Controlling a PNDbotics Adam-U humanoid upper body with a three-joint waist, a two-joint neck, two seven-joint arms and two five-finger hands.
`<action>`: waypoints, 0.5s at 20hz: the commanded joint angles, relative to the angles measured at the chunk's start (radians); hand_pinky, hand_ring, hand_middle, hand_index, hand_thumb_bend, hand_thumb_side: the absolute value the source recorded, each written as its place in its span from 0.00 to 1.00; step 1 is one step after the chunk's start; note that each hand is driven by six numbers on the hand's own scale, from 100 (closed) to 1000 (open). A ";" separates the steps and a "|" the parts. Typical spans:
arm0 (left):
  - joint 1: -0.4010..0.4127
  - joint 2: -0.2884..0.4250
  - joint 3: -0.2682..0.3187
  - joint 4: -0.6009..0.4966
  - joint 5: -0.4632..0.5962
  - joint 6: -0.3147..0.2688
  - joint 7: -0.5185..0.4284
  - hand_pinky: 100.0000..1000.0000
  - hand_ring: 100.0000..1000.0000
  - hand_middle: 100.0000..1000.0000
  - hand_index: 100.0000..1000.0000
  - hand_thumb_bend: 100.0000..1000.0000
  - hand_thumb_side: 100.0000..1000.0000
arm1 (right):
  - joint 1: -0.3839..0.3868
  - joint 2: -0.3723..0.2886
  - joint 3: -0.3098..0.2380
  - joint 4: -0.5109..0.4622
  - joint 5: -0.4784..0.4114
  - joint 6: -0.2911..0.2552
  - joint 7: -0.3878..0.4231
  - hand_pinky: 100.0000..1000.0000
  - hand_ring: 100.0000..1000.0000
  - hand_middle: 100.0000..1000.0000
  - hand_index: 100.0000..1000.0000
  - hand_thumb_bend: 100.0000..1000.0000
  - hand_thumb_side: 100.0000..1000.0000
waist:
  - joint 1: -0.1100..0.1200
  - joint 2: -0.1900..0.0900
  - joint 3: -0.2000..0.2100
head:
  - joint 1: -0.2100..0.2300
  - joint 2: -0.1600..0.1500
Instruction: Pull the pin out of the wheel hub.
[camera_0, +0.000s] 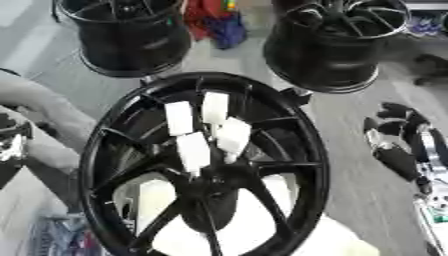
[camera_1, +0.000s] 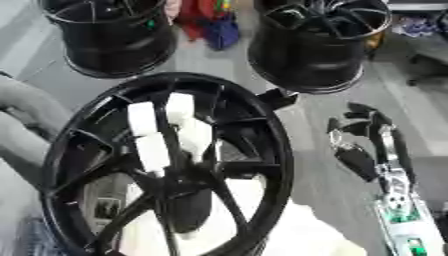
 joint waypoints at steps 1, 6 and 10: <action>-0.020 0.087 -0.008 -0.048 -0.006 -0.007 -0.011 0.58 0.68 0.64 0.74 0.31 0.23 | -0.011 -0.016 -0.005 -0.018 0.007 0.000 0.004 0.68 0.58 0.64 0.78 0.15 0.28 | 0.005 -0.011 -0.004 | 0.002 0.002; -0.038 0.222 -0.042 -0.123 -0.036 -0.020 -0.047 0.59 0.68 0.65 0.75 0.32 0.28 | -0.012 -0.023 -0.004 -0.014 0.008 0.000 0.004 0.68 0.58 0.64 0.78 0.15 0.28 | 0.019 -0.011 -0.010 | 0.002 0.002; -0.056 0.328 -0.105 -0.177 -0.086 -0.035 -0.103 0.62 0.69 0.67 0.77 0.32 0.36 | -0.012 -0.032 -0.002 -0.011 0.010 0.000 0.006 0.68 0.58 0.64 0.78 0.15 0.28 | 0.034 -0.012 -0.017 | 0.001 0.001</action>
